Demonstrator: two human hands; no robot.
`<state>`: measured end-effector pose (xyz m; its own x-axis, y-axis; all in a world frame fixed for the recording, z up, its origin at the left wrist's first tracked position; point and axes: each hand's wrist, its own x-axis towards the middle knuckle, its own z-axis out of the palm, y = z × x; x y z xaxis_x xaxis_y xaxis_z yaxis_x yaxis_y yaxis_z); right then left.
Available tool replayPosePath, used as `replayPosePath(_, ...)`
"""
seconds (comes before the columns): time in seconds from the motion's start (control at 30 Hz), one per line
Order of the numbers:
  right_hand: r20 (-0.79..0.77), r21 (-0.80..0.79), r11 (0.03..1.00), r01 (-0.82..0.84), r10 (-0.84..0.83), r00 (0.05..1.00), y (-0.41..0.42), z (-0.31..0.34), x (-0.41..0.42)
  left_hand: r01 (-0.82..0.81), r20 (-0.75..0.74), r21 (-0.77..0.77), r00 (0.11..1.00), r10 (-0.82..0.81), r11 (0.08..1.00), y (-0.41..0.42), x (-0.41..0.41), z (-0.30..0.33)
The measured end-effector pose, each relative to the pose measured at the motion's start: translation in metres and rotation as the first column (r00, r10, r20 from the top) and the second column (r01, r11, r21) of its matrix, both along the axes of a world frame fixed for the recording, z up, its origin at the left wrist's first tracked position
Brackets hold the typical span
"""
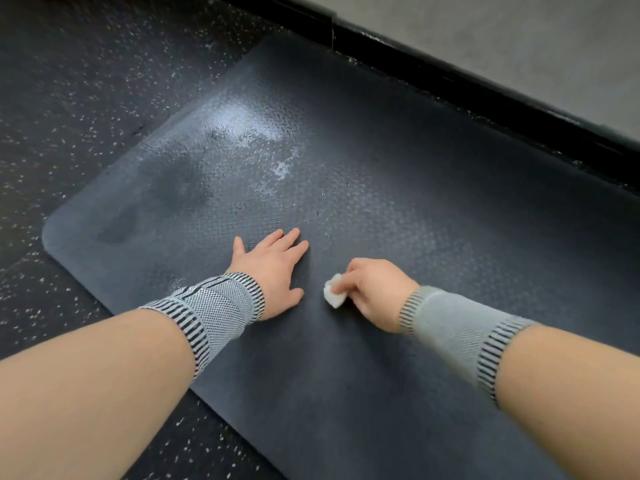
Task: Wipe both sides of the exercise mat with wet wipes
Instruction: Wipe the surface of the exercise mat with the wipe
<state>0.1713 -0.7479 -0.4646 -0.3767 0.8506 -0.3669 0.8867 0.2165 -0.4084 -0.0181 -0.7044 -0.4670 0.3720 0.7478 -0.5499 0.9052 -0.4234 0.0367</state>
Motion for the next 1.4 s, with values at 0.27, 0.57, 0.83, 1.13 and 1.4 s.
replayPosePath(0.27,0.04,0.138,0.824,0.549,-0.559,0.828,0.029,-0.014,-0.024,-0.093,-0.012,0.057,0.996,0.093,0.994,-0.007,-0.013,-0.002)
replayPosePath(0.57,0.054,0.083,0.971,0.222,-0.227,0.972,-0.008,-0.004,0.023,-0.104,0.0,0.067,0.995,0.104,0.992,-0.015,-0.017,-0.002)
replayPosePath(0.83,-0.082,0.127,0.939,0.319,-0.311,0.947,-0.077,-0.014,-0.05,-0.106,-0.049,0.061,0.993,0.109,0.993,-0.03,-0.037,0.001)
replayPosePath(1.13,-0.015,0.104,0.769,0.631,-0.633,0.774,-0.005,-0.011,-0.048,-0.1,-0.069,0.065,0.992,0.105,0.993,-0.045,-0.056,0.004)
replayPosePath(1.4,-0.094,0.141,0.961,0.24,-0.228,0.969,-0.033,-0.009,-0.055,-0.105,-0.064,0.07,0.992,0.11,0.992,-0.048,-0.062,0.001)
